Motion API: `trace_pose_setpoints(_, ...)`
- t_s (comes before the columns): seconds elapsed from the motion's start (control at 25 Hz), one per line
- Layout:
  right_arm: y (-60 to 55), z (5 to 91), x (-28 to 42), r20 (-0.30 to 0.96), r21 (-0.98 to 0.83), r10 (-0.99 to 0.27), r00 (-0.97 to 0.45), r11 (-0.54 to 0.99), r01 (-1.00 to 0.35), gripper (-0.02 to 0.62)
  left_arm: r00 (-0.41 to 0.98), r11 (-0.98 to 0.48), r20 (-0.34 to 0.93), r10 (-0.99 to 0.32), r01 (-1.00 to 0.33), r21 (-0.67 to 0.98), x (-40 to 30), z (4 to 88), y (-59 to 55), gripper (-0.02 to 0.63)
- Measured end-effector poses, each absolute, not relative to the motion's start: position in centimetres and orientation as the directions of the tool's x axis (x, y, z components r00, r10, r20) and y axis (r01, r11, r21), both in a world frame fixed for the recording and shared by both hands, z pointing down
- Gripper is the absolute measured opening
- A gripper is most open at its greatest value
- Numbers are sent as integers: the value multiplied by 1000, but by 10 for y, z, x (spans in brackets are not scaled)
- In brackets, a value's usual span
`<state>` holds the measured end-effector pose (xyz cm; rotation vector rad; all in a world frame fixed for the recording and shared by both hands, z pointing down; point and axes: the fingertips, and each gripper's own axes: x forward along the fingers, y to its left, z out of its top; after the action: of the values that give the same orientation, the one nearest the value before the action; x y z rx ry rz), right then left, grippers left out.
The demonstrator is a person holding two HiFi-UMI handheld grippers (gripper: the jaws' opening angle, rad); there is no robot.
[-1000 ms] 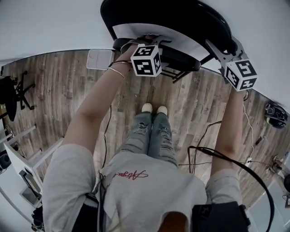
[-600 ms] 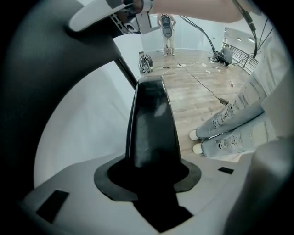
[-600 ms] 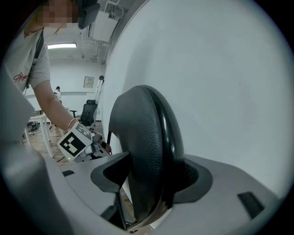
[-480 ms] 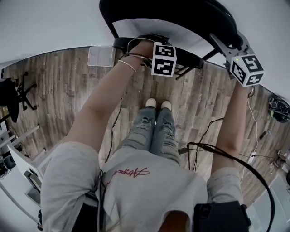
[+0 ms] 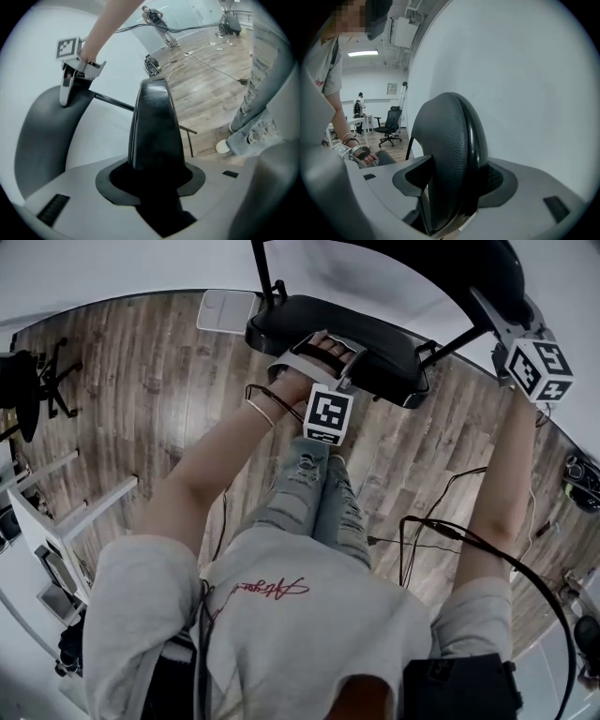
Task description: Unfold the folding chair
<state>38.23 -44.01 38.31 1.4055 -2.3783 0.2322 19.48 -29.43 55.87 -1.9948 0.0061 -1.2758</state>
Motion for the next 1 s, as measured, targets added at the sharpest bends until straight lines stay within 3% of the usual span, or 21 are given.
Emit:
trace_pose_setpoints(0.28, -435, 415, 383, 374, -11, -784, -496, 531, -847, 268, 594, -494, 557, -580, 288, -821, 150, 606, -211, 201)
trace_pose_setpoints(0.4, -432, 418, 378, 293, 16, -810, -507, 535, -845, 271, 618, -438, 486, -618, 242, -866, 137, 628, -186, 209)
trace_pose_setpoints(0.48, -426, 420, 386, 159, 36, -879, -449, 460, -887, 282, 624, -405, 442, -644, 212, -889, 127, 638, -173, 209)
trace_pose_setpoints(0.64, -354, 423, 427, -135, 112, -978, -161, 146, -983, 285, 637, -347, 374, -674, 174, -922, 114, 654, -149, 210)
trace_pose_setpoints(0.72, -303, 439, 418, -164, 146, -984, -71, 47, -988, 284, 639, -315, 342, -689, 160, -935, 108, 664, -140, 216)
trace_pose_setpoints(0.8, -255, 468, 368, -115, 191, -987, -110, 86, -978, 282, 642, -286, 310, -701, 145, -947, 103, 672, -135, 218)
trace_pose_setpoints(0.84, -234, 485, 334, -79, 205, -985, -154, 135, -969, 271, 644, -273, 295, -706, 137, -952, 100, 676, -132, 222)
trace_pose_setpoints(0.88, -214, 501, 300, -48, 206, -979, -199, 185, -961, 203, 645, -262, 282, -711, 129, -956, 98, 680, -129, 225)
trace_pose_setpoints(0.92, -196, 515, 268, -28, 197, -971, -239, 229, -953, 21, 645, -251, 268, -716, 121, -960, 97, 684, -127, 226)
trace_pose_setpoints(1.0, -169, 532, 217, -14, 162, -959, -284, 278, -947, 18, 645, -228, 240, -726, 103, -968, 93, 692, -123, 231)
